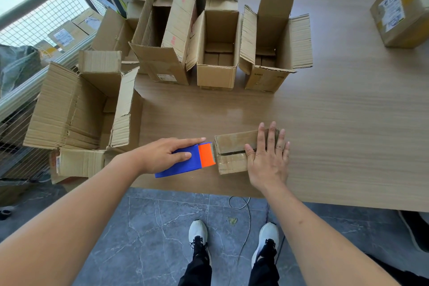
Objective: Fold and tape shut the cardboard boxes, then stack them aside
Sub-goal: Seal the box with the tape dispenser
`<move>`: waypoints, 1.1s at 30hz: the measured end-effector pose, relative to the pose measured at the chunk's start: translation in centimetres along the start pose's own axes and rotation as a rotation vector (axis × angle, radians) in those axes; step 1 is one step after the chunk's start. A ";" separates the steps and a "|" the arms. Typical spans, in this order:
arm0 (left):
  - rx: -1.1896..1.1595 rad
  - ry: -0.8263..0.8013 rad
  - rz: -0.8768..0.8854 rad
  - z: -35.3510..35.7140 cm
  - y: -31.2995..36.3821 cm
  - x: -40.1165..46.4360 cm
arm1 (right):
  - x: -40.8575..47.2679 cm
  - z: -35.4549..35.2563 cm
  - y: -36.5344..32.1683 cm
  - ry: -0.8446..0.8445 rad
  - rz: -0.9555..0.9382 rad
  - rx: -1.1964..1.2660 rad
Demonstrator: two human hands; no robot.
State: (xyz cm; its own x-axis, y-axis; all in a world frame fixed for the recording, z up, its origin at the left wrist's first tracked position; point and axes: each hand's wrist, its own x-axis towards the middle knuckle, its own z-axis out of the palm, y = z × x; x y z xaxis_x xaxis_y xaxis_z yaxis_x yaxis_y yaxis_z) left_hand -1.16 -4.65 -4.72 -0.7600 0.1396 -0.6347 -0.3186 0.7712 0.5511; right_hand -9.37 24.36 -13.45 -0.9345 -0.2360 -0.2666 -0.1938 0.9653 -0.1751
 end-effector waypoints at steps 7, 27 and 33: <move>-0.028 0.108 0.016 2.1 -0.2 1.1 | -0.4 0.0 -1.0 0.216 -0.032 -0.039; -0.031 0.043 0.113 2.2 -0.8 0.9 | -0.2 1.4 -2.0 0.097 -0.173 0.014; 0.024 0.013 0.023 2.4 -0.2 1.0 | -0.1 1.0 -2.1 0.051 -0.166 0.010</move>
State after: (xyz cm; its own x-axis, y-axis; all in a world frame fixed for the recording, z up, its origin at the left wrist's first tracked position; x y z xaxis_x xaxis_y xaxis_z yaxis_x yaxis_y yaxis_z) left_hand -0.50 -3.15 -6.82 -0.7743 0.1499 -0.6149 -0.2870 0.7827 0.5522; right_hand -8.53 22.22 -13.98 -0.9037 -0.3863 -0.1847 -0.3444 0.9121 -0.2224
